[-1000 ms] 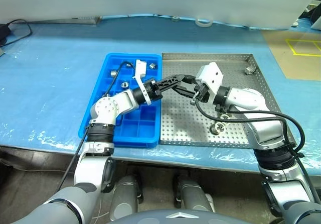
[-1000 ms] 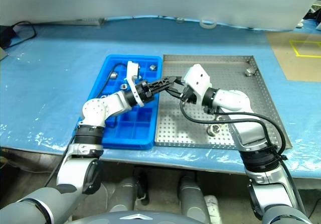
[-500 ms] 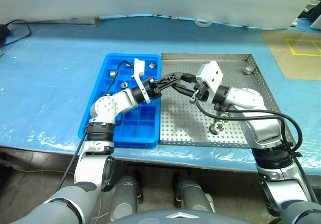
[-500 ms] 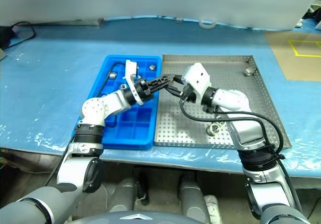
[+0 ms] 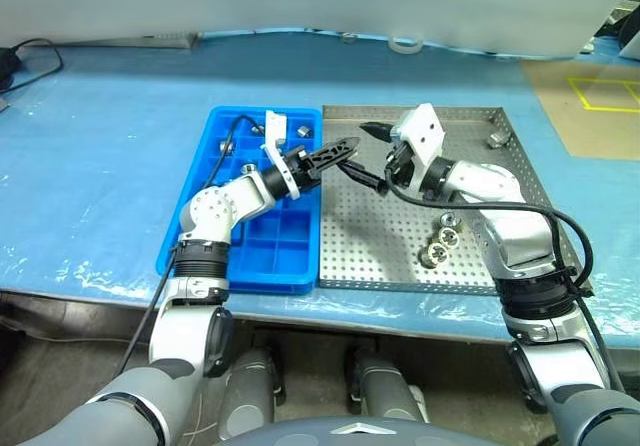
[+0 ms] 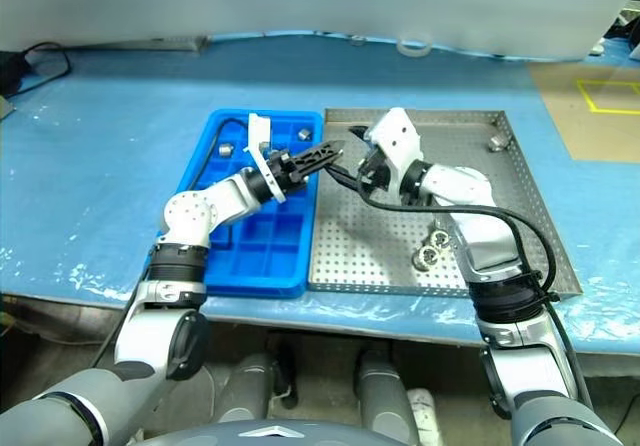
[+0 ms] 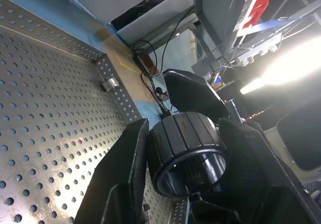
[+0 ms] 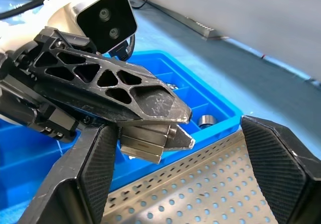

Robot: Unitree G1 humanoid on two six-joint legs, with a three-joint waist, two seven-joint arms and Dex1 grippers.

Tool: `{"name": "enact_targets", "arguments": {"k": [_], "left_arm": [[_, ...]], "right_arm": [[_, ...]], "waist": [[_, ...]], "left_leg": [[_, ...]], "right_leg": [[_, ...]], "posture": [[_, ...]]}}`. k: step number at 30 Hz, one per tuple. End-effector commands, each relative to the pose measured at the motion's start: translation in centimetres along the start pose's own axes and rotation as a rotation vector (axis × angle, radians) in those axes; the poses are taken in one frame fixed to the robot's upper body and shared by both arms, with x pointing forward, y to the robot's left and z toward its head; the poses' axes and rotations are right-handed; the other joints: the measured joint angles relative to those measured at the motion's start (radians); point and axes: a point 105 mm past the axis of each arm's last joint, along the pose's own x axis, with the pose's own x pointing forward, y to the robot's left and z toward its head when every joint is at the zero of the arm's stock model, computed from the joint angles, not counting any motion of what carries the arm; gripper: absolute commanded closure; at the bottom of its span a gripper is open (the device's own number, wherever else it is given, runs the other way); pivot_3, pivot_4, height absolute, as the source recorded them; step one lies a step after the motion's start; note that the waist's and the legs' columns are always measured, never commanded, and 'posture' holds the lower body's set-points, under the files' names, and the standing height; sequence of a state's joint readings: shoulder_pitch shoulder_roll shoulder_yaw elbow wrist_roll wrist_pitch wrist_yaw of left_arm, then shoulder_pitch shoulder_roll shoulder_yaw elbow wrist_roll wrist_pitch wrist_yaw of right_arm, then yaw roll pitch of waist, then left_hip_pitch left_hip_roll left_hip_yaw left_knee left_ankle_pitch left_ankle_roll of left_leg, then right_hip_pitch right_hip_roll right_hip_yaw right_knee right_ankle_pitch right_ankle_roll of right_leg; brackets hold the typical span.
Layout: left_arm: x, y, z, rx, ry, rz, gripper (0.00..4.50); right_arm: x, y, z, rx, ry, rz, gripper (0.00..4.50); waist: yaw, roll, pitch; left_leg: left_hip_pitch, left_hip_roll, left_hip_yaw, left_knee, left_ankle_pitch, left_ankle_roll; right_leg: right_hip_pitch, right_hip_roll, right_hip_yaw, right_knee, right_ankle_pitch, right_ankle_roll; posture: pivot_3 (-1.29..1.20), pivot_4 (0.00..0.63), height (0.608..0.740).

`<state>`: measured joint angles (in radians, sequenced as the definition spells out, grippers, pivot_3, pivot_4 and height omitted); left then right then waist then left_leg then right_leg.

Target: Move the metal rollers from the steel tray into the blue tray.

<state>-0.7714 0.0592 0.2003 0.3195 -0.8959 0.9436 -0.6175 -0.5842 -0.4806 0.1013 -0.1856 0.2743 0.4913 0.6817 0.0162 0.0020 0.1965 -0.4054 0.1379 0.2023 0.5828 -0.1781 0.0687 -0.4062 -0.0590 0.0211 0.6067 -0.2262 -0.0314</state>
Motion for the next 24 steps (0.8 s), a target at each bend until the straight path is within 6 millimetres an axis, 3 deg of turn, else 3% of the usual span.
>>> {"name": "enact_targets", "arguments": {"k": [1, 15, 18, 24], "left_arm": [[0.2, 0.1, -0.3, 0.0, 0.017, 0.006, 2.47], [0.1, 0.7, 0.0, 0.012, -0.007, 0.04, 2.47], [0.1, 0.6, -0.1, 0.016, -0.006, 0.041, 2.47], [-0.4, 0.7, 0.8, 0.058, -0.033, 0.068, 2.47]], "right_arm": [[-1.0, -2.2, 2.6, -0.032, -0.073, -0.098, 0.7], [-3.0, -0.5, -0.4, -0.065, 0.046, 0.016, 0.7], [-3.6, 0.8, -1.2, -0.111, 0.104, 0.128, 0.7], [-3.8, -1.1, -0.9, -0.146, 0.104, 0.067, 0.7]], "waist": [[0.0, 0.0, 0.0], [0.004, 0.0, 0.0], [0.004, 0.0, 0.0], [0.001, 0.0, 0.0]], "left_leg": [[0.0, 0.0, 0.0, 0.0, 0.0, 0.0], [0.0, 0.0, 0.0, 0.0, 0.0, 0.0], [0.0, 0.0, 0.0, 0.0, 0.0, 0.0], [0.0, 0.0, 0.0, 0.0, 0.0, 0.0]], "right_leg": [[0.0, 0.0, 0.0, 0.0, 0.0, 0.0], [0.0, 0.0, 0.0, 0.0, 0.0, 0.0], [0.0, 0.0, 0.0, 0.0, 0.0, 0.0], [0.0, 0.0, 0.0, 0.0, 0.0, 0.0]], "posture": [[-0.19, 0.15, 0.74], [-0.18, 0.15, 0.74], [-0.18, 0.15, 0.74], [-0.16, 0.15, 0.74]]}}
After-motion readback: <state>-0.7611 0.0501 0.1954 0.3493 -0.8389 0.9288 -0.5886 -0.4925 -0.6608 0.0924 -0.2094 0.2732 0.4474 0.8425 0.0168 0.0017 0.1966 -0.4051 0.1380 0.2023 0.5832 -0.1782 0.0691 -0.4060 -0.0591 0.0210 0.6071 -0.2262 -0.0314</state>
